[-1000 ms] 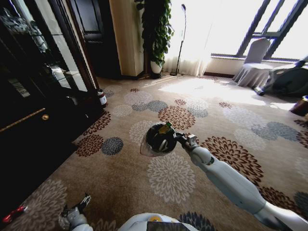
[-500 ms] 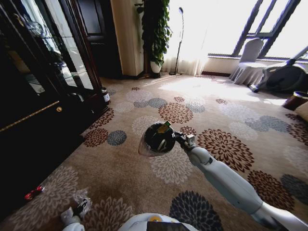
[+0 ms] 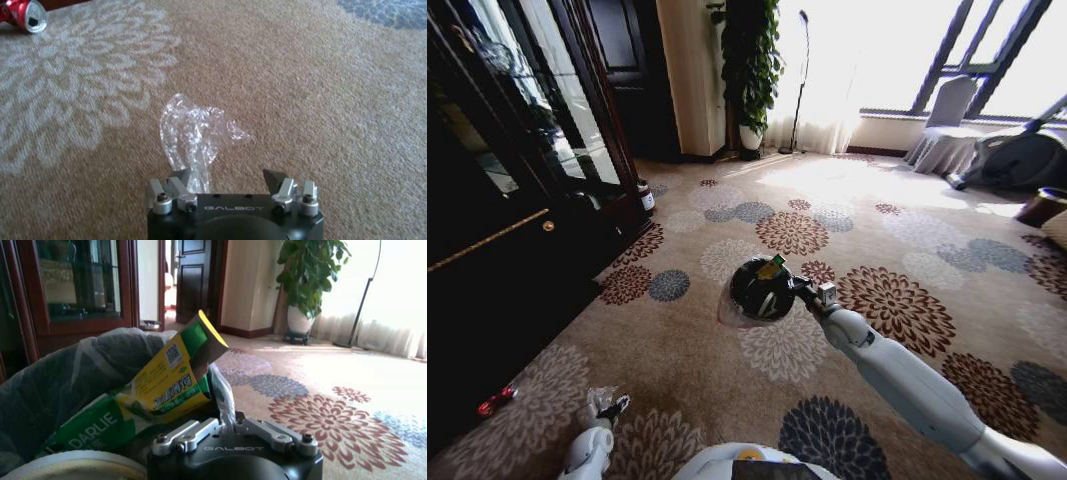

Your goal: Pick up the trash from the ground and place it into the trash bin.

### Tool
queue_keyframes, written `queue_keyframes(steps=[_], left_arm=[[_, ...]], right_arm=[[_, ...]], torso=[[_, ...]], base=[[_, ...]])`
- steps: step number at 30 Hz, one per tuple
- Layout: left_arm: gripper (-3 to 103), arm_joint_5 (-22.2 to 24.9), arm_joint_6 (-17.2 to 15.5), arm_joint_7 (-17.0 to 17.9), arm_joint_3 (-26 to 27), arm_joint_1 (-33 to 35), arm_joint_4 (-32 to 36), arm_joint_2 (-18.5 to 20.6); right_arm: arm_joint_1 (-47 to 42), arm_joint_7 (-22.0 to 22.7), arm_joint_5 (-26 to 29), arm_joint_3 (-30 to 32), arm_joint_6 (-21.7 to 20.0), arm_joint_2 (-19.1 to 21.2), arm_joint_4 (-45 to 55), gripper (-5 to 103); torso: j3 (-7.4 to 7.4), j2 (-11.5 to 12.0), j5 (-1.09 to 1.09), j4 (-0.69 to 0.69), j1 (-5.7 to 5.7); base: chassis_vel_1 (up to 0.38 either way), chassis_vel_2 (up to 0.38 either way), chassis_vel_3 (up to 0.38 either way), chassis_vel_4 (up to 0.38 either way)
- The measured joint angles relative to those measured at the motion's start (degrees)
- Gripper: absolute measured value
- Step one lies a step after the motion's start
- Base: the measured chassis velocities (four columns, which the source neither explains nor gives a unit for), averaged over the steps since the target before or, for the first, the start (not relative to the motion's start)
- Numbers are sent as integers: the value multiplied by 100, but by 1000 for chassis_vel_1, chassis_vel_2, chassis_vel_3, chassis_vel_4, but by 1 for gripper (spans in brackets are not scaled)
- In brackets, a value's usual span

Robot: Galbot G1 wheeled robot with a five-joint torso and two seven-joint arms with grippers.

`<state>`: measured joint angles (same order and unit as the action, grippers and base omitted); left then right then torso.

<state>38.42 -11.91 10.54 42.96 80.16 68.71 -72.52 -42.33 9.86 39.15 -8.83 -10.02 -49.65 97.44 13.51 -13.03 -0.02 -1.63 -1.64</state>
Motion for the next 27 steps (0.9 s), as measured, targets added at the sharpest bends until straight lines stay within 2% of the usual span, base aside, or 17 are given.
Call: queue_keyframes(steps=[2,3,5,7,10,11,13,15,16,17,19,22,25,27], left_arm=[[67,47,53,-52,29,58,51,-13],[67,47,53,-52,29,58,51,-13],[56,61,139,-115,64,111,83,-27],[56,77,173,-165,86,145,110,-34],[40,126,254,-240,152,233,155,-67],[40,126,254,-240,152,233,155,-67],[29,135,327,-295,181,274,155,-76],[29,137,349,-314,186,282,155,-77],[18,199,423,-351,201,328,235,-88],[18,258,444,-377,211,372,364,-102],[7,317,467,-415,228,458,716,-142],[1,331,469,-419,228,485,902,-161],[0,494,555,-453,218,578,1303,-175],[0,722,807,-695,185,756,1999,-185]], right_arm=[[-13,0,5,25,-2,-2,0,1],[-13,0,5,25,-2,-2,0,1],[-20,2,4,29,-3,-21,0,1],[-24,1,0,29,-4,-35,-2,1],[-27,-12,-29,10,-4,-77,-24,1],[-27,-12,-29,10,-4,-77,-24,1],[-27,-22,-43,2,-4,-87,-41,1],[-27,-24,-46,1,-3,-88,-46,1],[-27,-35,-59,-2,1,-89,-60,1],[-27,-42,-76,-3,4,-92,-70,1],[-52,-57,-108,-3,17,-106,-76,1],[-69,-65,-121,-3,21,-119,-78,1],[-85,-76,-133,-7,23,-129,-82,1],[-95,-98,-152,-28,23,-157,-119,1]], torso=[[0,0,1,-1,0],[0,0,1,-1,0],[0,0,1,1,0],[0,0,2,1,0],[0,0,1,0,0],[0,0,1,0,0],[0,0,2,0,0],[0,0,2,0,0],[0,0,1,0,0],[0,0,1,0,0],[0,0,2,0,0],[0,0,3,0,0],[0,0,0,0,0],[0,0,2,0,0]], base=[[0,0,0,0],[0,0,0,0],[0,0,0,0],[0,0,0,0],[0,0,0,0],[0,0,0,0],[0,0,0,0],[0,0,0,0],[0,0,0,0],[0,0,0,0],[0,0,0,0],[0,0,0,0],[0,0,0,0],[0,0,0,0]])
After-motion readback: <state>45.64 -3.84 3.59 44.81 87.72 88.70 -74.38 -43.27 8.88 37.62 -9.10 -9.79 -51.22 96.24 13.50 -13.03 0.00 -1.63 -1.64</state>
